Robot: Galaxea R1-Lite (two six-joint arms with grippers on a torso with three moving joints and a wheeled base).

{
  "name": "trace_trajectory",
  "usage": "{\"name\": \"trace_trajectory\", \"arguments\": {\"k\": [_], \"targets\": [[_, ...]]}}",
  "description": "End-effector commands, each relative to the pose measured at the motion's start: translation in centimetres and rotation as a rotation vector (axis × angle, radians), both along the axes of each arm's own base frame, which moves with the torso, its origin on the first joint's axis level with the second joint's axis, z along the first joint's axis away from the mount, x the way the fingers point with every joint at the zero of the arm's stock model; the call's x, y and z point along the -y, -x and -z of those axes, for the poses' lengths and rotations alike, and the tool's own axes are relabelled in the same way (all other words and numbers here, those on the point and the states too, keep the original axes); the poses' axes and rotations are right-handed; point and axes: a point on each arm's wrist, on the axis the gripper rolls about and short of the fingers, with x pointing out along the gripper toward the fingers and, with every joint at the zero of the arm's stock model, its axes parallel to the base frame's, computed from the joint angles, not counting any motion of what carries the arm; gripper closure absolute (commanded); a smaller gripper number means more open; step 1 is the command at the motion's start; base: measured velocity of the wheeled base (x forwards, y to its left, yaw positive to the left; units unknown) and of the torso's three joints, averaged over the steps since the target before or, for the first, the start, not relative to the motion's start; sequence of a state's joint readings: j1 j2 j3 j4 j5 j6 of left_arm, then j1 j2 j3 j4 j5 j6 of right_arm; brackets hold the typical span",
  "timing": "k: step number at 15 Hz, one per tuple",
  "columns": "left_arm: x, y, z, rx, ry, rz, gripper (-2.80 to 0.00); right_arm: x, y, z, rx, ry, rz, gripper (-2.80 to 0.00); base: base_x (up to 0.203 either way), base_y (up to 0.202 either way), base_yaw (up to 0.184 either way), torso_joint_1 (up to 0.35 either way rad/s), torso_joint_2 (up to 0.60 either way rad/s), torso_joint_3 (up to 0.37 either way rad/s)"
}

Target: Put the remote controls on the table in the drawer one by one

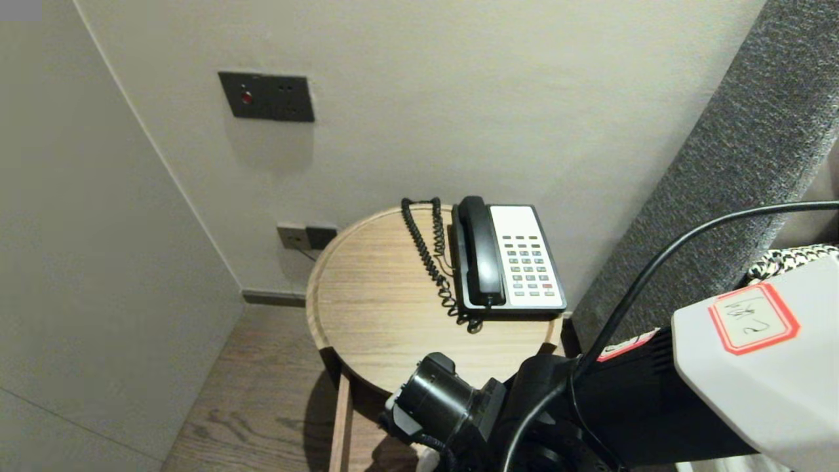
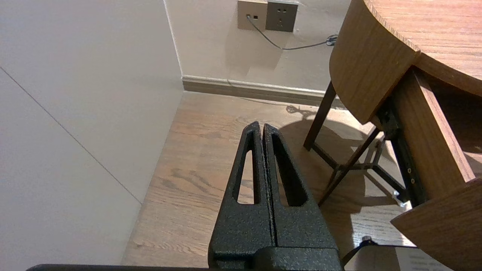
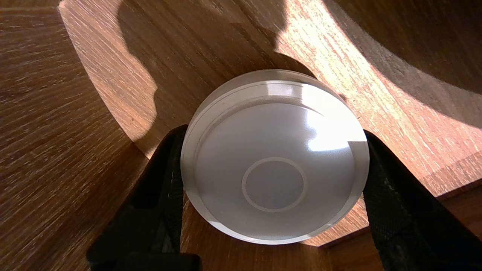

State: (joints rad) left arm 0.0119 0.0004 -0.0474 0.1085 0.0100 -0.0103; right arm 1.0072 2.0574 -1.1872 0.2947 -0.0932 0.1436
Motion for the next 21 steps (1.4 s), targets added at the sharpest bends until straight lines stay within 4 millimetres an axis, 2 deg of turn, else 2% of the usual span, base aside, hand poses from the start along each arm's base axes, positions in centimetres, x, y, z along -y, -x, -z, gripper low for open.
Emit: {"name": "trace_trajectory", "arguments": {"k": [1,7,8,16,21], "targets": [[0.0,0.0,0.0,0.002,0.0,-0.001,0.0,-0.1,0.0,0.1,-0.001,0.002,-0.001,0.0,0.0,0.0,0.0,0.0,0.0,0.0],[0.0,0.0,0.0,0.002,0.0,-0.001,0.0,-0.1,0.0,0.2,-0.003,0.006,-0.003,0.0,0.0,0.0,0.0,0.0,0.0,0.0],[0.0,0.0,0.0,0.002,0.0,-0.001,0.0,-0.1,0.0,0.2,-0.002,0.004,-0.003,-2.8,0.0,0.0,0.0,0.0,0.0,0.0],[0.0,0.0,0.0,0.002,0.0,-0.001,0.0,0.2,0.2,-0.5,0.004,-0.006,-0.002,-2.8,0.0,0.0,0.0,0.0,0.0,0.0],[0.0,0.0,0.0,0.002,0.0,-0.001,0.0,1.2,1.3,-3.4,0.031,-0.084,0.026,-2.8,0.0,0.0,0.0,0.0,0.0,0.0]]}}
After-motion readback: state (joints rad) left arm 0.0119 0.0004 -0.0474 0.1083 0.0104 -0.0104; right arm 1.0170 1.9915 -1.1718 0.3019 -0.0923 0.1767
